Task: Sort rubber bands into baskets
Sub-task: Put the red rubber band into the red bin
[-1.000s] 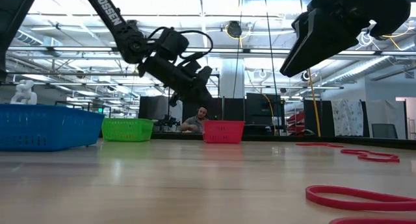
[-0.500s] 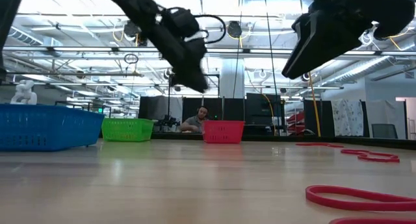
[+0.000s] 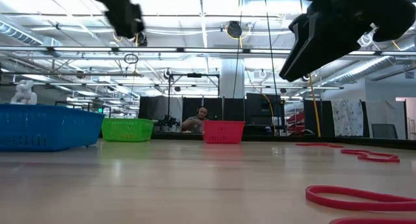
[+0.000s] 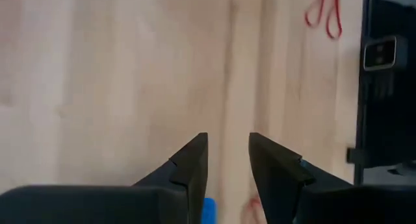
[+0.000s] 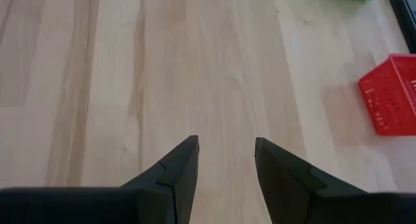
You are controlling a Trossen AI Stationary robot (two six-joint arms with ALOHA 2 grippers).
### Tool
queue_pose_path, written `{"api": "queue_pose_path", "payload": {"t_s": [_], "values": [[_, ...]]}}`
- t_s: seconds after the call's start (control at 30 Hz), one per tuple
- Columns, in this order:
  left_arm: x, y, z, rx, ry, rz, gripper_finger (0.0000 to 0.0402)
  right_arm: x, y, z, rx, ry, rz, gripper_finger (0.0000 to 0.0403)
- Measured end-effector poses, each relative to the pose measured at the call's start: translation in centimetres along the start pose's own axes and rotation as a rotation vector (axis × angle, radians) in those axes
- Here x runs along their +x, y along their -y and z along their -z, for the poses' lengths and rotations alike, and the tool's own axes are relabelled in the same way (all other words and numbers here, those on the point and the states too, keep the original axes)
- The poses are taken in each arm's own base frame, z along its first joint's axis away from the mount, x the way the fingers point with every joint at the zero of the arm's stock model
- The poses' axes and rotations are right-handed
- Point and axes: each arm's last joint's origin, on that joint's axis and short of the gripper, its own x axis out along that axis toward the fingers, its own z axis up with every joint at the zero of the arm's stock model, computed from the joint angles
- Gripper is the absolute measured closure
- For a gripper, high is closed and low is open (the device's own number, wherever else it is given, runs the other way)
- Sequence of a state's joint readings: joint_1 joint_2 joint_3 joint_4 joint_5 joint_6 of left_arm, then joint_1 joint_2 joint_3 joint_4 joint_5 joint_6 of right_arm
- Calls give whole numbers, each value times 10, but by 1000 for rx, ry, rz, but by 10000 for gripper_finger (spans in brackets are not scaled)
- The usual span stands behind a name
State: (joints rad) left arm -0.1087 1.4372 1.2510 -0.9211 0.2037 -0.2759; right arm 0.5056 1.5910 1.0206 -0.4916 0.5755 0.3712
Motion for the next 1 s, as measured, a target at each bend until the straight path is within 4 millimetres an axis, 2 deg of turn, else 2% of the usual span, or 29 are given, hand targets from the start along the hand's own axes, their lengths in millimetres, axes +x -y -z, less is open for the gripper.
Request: {"api": "queue_pose_path", "payload": {"t_s": [0.2, 0.43, 0.67, 1.0], "values": [[30, 62, 47, -59, -108, -31, 283, 13, -9, -1, -58, 22, -8, 259], [63, 98, 106, -182, -238, -67, 283, 20, -15, -2, -100, 43, -14, 259], [84, 106, 141, -144, -170, -98, 283, 20, -15, -4, -104, 63, -21, 259], [102, 96, 164, -162, -170, -98, 283, 20, -16, -5, -105, 67, -25, 259]]}}
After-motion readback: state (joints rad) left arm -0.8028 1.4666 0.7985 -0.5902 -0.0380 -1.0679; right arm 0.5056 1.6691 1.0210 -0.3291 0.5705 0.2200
